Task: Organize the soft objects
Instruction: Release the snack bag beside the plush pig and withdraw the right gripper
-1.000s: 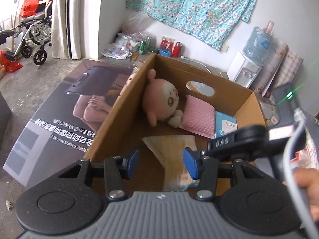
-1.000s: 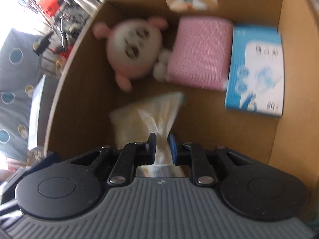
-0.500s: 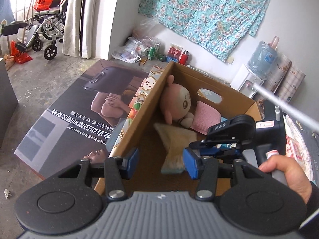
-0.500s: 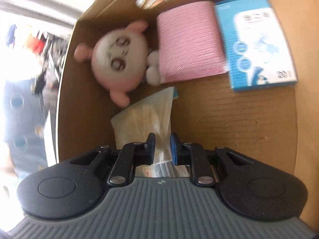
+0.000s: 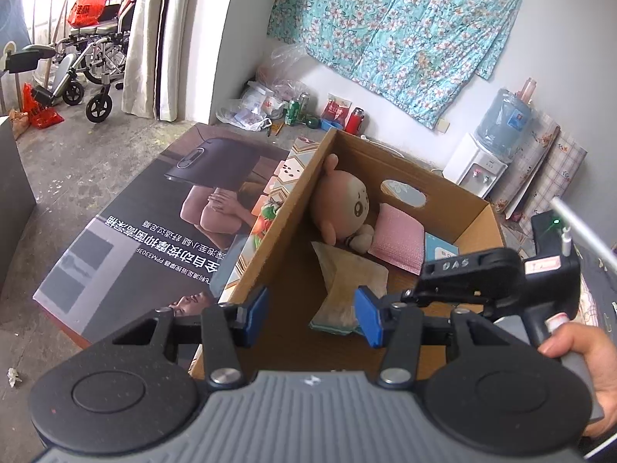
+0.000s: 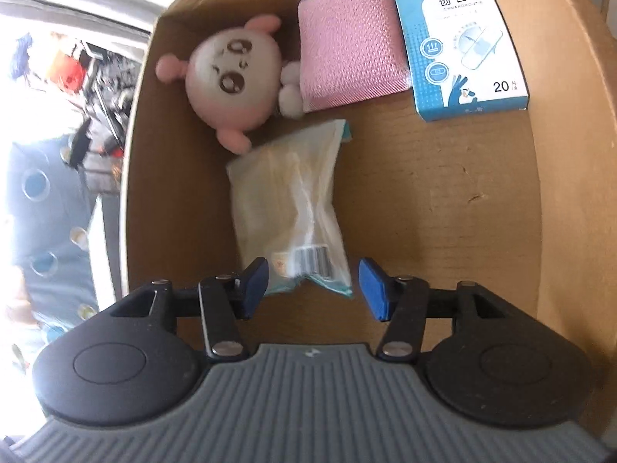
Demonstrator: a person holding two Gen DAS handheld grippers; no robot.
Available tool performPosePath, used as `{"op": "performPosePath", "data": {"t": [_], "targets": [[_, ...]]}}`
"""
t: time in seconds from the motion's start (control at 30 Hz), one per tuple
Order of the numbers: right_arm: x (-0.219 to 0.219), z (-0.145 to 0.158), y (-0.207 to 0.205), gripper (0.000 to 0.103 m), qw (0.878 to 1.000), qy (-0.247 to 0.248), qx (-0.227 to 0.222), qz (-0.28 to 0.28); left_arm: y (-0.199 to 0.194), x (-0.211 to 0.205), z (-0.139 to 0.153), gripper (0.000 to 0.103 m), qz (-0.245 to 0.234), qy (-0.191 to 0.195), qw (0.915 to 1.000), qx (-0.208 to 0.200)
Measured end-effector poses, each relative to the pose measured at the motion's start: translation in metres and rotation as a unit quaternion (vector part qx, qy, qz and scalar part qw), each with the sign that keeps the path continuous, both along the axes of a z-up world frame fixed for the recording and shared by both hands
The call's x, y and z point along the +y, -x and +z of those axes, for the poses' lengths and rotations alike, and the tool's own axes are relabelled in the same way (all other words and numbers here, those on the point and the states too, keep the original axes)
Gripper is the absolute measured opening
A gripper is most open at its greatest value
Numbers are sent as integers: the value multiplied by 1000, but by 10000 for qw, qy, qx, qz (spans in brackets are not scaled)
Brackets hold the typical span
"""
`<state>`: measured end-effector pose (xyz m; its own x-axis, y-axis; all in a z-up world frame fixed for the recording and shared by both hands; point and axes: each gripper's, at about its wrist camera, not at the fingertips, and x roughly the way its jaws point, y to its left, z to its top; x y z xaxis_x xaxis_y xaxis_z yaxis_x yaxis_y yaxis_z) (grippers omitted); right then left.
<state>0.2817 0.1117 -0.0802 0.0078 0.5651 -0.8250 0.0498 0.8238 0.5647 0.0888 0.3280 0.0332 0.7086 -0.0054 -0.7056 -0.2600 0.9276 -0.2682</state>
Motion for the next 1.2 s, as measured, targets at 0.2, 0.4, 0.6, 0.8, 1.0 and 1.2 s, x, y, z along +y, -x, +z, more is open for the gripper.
{"op": "performPosePath", "data": {"t": [0.2,0.4,0.6,0.8,1.0,1.2], "targets": [[19,-18,-1,34,9998,-64,65,203,2,1,1,51,5,21,10000,6],[34,-20,-5,32,9998,-177,-14,69,6,1,0,51,67,24,10000,36],[40,-29,-5,32,9993,-286,-70,-250,9,0,-2,51,105,38,9999,70],[39,-29,-9,35,9987,-326,-321,-207,11,-4,1,54,91,23,9999,92],[22,-8,-3,62,9980,-157,-615,-81,20,-13,8,65,15,-21,10000,-48],[-11,41,18,75,9896,-279,-1410,63,32,-34,19,76,-171,-72,9995,-267]]}}
